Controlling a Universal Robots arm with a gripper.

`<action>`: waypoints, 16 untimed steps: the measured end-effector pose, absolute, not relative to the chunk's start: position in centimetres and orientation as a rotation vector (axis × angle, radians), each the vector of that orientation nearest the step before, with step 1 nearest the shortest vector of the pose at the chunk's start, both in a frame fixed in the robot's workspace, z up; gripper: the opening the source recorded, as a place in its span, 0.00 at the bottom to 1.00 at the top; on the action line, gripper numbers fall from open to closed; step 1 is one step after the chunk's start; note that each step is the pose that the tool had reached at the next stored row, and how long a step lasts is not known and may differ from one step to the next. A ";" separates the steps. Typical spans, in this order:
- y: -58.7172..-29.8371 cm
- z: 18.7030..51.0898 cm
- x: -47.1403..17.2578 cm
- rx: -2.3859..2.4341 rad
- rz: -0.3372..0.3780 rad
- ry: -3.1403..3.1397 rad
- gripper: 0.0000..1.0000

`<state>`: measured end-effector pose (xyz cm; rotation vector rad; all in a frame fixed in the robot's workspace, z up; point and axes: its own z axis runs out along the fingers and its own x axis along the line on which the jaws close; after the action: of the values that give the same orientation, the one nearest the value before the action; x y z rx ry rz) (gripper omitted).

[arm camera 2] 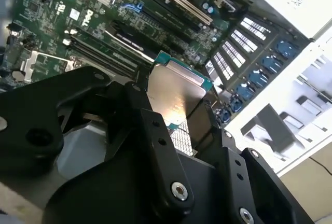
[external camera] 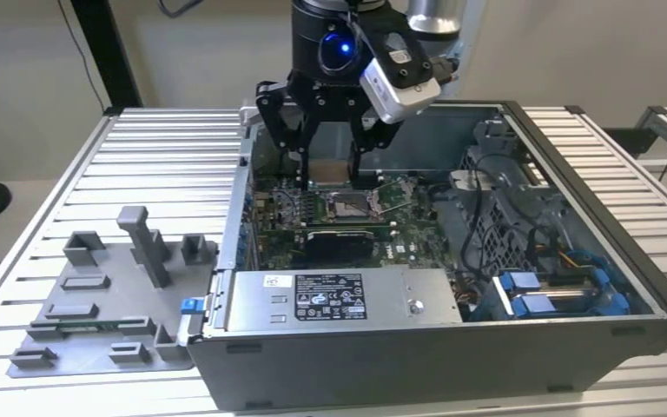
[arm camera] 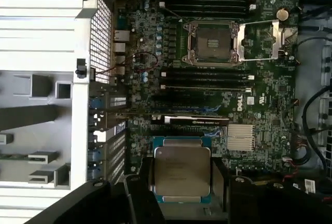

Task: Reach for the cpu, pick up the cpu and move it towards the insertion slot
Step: 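Pick up the cpu and move it towards the insertion slot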

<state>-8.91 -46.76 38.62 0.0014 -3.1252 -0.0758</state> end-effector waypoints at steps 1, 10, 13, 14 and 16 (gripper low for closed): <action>-46.8 38.6 -8.6 0.001 -0.076 -3.125 0.00; -46.8 38.6 -5.8 0.001 -0.076 -3.125 0.00; -46.8 38.6 -5.2 0.001 -0.076 -3.125 0.00; -46.8 38.6 -5.1 0.001 -0.076 -3.125 0.00; -46.8 38.6 -4.8 0.001 -0.076 -3.125 0.00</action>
<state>-4.78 -46.75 38.57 0.0015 -3.1248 -0.0758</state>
